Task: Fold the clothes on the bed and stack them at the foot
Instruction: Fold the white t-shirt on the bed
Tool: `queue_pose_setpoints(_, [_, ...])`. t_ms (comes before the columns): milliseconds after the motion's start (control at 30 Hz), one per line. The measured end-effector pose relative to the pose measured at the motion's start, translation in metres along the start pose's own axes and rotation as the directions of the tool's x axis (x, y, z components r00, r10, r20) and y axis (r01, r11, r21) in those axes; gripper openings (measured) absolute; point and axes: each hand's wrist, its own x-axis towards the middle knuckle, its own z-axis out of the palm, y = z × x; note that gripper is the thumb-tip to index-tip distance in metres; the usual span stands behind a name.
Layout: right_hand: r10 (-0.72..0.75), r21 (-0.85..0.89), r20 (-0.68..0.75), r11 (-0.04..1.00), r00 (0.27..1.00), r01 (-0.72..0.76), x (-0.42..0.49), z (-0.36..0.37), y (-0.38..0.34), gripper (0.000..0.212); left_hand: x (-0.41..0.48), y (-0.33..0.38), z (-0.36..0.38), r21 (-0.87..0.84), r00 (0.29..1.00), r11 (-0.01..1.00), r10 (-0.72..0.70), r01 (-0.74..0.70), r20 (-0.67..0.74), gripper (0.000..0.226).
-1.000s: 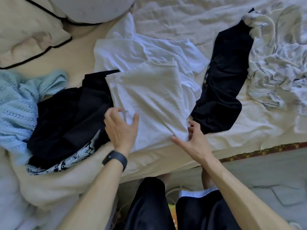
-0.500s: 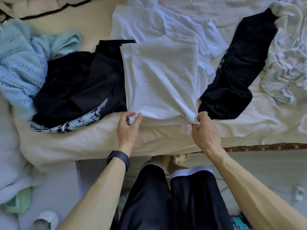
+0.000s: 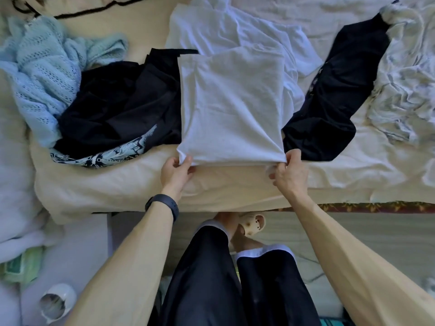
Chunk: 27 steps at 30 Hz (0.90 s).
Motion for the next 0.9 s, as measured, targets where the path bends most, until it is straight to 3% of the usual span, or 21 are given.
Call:
queue_pose_setpoints(100, [0.122,0.103,0.085,0.986,0.989,-0.13,0.003,0.005,0.002,0.01,0.002,0.002,0.004,-0.08,0.998,0.995,-0.048,0.052,0.043,0.018])
queue_pose_setpoints(167, [0.225,0.26,0.171,0.929,0.959,-0.264,0.007,0.003,0.003,0.012,0.0,0.004,0.008,-0.199,0.99,0.972,-0.109,0.125,0.092,0.025])
queue_pose_setpoints(267, [0.271,0.484,0.301,0.783,0.914,-0.391,0.011,-0.004,-0.002,0.042,-0.006,0.007,0.016,-0.283,0.985,0.944,-0.148,0.168,0.091,0.022])
queue_pose_setpoints(367, [0.238,0.514,0.334,0.765,0.912,-0.388,0.011,-0.004,-0.008,0.048,-0.01,0.008,0.018,-0.312,0.98,0.931,-0.165,0.191,0.109,0.026])
queue_pose_setpoints(467, [0.215,0.456,0.257,0.833,0.942,-0.314,0.012,0.001,-0.004,0.027,-0.012,0.008,0.013,-0.323,0.965,0.917,-0.177,0.233,0.193,0.032])
queue_pose_setpoints(700, [0.211,0.507,0.138,0.825,0.968,-0.252,0.0,-0.009,0.007,0.019,-0.018,0.008,-0.011,-0.286,0.997,0.955,-0.082,0.082,0.013,0.019])
queue_pose_setpoints(900, [0.237,0.578,0.111,0.774,0.965,-0.257,-0.042,-0.008,0.018,0.018,-0.046,-0.015,-0.021,-0.309,0.991,0.943,-0.13,0.125,0.003,0.024])
